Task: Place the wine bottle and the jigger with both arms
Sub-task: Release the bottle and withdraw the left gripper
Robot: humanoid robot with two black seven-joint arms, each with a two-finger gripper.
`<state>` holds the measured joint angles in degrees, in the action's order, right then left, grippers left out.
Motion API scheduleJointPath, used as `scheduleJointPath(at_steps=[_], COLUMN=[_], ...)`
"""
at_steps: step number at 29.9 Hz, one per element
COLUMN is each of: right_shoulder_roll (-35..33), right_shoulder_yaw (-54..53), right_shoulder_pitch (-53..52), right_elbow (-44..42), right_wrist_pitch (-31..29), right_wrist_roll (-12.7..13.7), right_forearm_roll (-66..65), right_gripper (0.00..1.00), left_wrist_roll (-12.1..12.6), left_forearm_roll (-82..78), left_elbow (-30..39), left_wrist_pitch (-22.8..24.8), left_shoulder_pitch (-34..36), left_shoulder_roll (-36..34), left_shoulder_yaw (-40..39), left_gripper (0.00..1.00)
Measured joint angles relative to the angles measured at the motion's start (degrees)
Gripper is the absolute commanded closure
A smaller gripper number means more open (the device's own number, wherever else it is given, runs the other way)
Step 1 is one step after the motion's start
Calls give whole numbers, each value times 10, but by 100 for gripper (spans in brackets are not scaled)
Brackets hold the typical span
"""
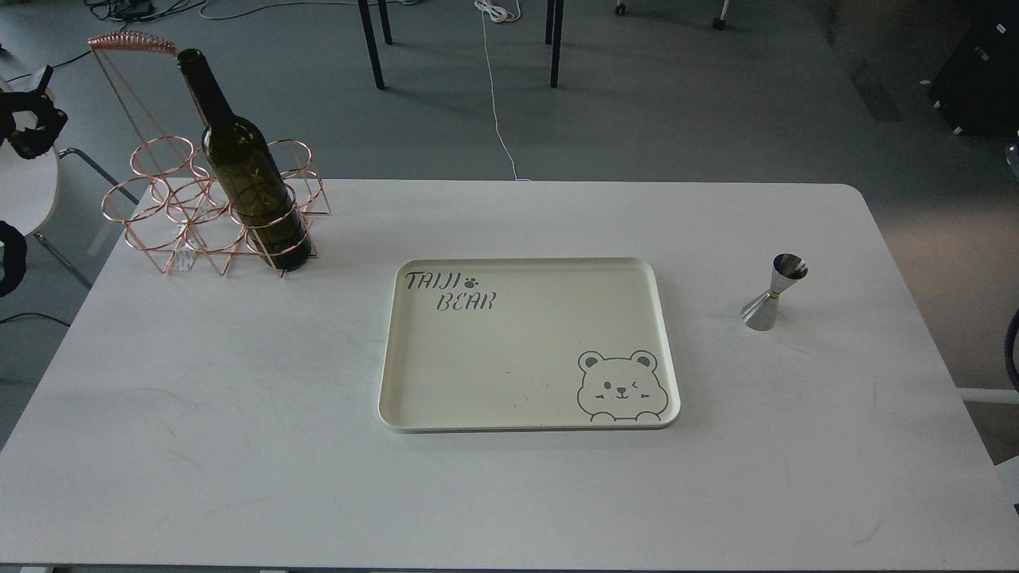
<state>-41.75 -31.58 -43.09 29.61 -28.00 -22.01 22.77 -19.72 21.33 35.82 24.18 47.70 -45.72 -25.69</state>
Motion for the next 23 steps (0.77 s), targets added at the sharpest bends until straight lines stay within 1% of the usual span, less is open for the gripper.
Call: scheduleJointPath(at_steps=[4,8,12,23], right_shoulder_roll=[40,80,94,98], right_shoulder_yaw=[-1,-1,-1,6], right_shoulder_pitch=[3,8,20,36], right_elbow=[-49,-81,-82,-80], right_wrist_pitch=[0,0,0,0], right_wrist_roll=[19,30,31,31], right_forearm_roll=[24,29,30,25], right_gripper=[1,1,1,1], left_wrist_roll=[-1,1,3,-2], left_forearm_roll=[4,5,5,3], left_elbow=[-14,-31,-42,-45], left_wrist_pitch=[31,37,38,38], left_shoulder_pitch=[-31,-65,-84,-101], left_shoulder_roll=[21,50,74,94], left_shoulder_yaw=[-16,-56,-83,-87], left_gripper=[2,2,2,2])
